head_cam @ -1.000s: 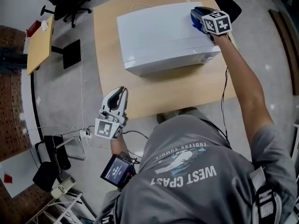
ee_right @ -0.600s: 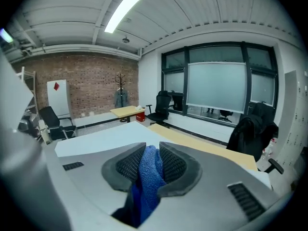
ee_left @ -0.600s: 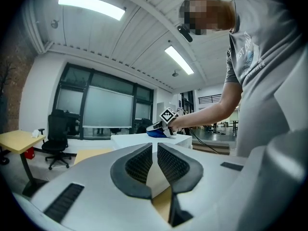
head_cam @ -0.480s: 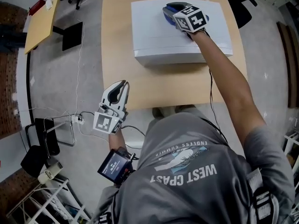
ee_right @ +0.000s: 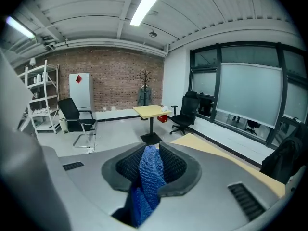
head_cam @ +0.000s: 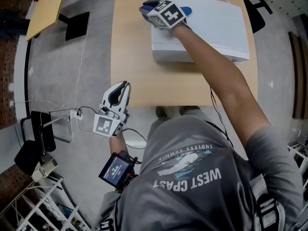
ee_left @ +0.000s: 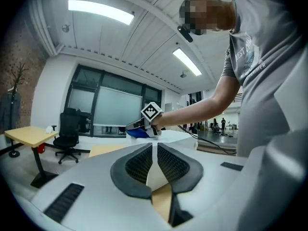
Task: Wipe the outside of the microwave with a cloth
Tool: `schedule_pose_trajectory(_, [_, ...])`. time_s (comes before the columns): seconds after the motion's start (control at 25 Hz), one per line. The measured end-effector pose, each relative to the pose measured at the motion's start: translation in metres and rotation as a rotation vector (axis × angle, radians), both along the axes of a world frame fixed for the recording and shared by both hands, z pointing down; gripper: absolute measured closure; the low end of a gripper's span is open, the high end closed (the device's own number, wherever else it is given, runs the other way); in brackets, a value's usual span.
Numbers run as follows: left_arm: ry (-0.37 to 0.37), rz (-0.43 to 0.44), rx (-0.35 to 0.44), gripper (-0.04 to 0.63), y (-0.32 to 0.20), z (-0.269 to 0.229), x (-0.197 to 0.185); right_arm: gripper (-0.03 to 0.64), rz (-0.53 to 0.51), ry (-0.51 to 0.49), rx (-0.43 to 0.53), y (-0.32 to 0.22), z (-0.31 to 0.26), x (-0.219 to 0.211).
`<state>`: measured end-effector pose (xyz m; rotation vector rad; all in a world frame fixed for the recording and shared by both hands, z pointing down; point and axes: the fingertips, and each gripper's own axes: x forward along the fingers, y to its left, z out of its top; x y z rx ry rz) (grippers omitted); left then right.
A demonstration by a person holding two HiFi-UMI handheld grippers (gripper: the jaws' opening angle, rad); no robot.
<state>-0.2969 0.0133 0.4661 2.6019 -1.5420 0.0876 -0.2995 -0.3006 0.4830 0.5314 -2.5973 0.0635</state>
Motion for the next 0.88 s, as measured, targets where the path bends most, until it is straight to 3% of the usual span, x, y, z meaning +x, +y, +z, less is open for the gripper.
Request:
schedule_pose_trajectory(0.36, [-0.002,0.033,0.001,0.545,-0.001,-0.001,-0.009,0.528,-0.009,-0.033,0.016,0.002,-0.004,-0.008])
schedule_pose_trajectory(0.56, [-0.014,0.070,0.003,0.545,-0.008,-0.003,-0.003,0.528,0.030,-0.174,0.011,-0.002,-0.026,0.011])
schedule_pose_trajectory(0.88, [-0.049,0.147,0.020,0.545,-0.039,-0.012,0.026,0.528,0.073,-0.358,0.160,-0.012,-0.111,0.084])
